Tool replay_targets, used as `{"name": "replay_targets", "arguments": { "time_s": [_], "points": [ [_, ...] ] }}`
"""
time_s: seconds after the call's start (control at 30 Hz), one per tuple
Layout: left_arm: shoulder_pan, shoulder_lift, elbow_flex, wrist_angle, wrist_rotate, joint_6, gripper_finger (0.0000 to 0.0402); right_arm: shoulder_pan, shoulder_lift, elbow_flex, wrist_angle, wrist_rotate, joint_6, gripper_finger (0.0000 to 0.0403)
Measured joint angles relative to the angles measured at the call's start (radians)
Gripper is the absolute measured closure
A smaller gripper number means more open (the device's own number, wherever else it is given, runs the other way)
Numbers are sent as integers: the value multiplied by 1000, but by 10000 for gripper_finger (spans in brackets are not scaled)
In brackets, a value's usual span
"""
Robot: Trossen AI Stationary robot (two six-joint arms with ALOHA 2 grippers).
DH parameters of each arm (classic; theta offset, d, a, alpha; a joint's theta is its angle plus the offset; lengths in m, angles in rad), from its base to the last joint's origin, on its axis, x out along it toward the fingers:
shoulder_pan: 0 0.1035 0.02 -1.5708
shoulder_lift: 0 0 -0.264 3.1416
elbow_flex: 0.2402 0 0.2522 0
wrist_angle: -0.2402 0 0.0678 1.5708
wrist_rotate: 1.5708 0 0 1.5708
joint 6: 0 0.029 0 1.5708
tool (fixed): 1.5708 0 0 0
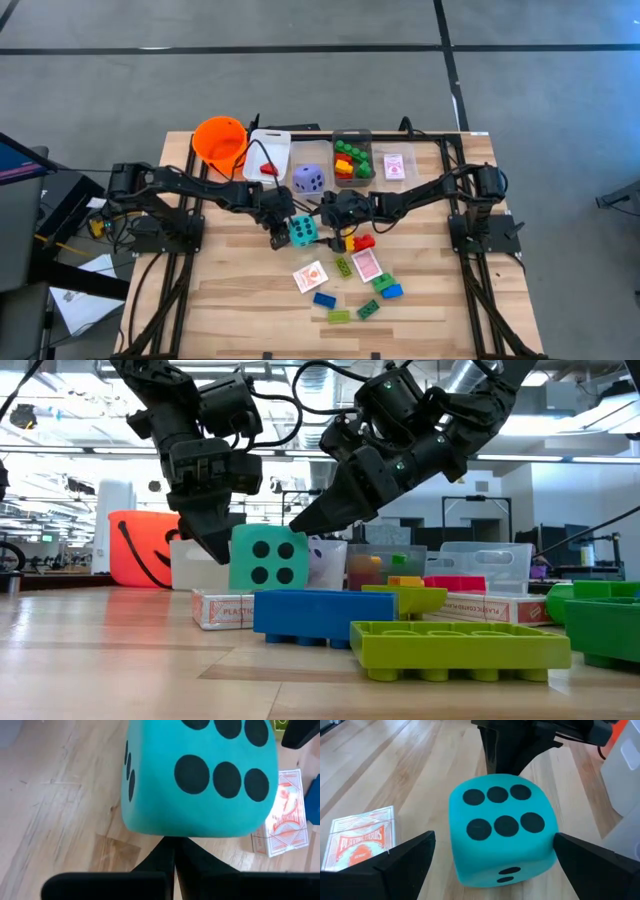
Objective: Pick & Place Toys
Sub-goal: Put the large blue dice into the left transparent bin
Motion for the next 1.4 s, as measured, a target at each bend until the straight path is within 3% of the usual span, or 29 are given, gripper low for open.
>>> {"name": "replay_targets", "arguments": {
  "time_s": [0.63, 0.9, 1.1, 1.4],
  "points": [
    [0, 0, 0, 5, 0, 25, 402, -1, 0, 0, -12, 9, -2, 3],
    [0, 0, 0, 2, -1, 55, 402, -8, 0, 0, -27, 127, 0, 3],
    [0, 0, 0, 4, -1, 56, 402, -9, 0, 0, -27, 121, -20, 3],
    [-2, 0, 0, 88, 0, 87, 402, -6, 0, 0, -27, 25, -25, 3]
  ]
}}
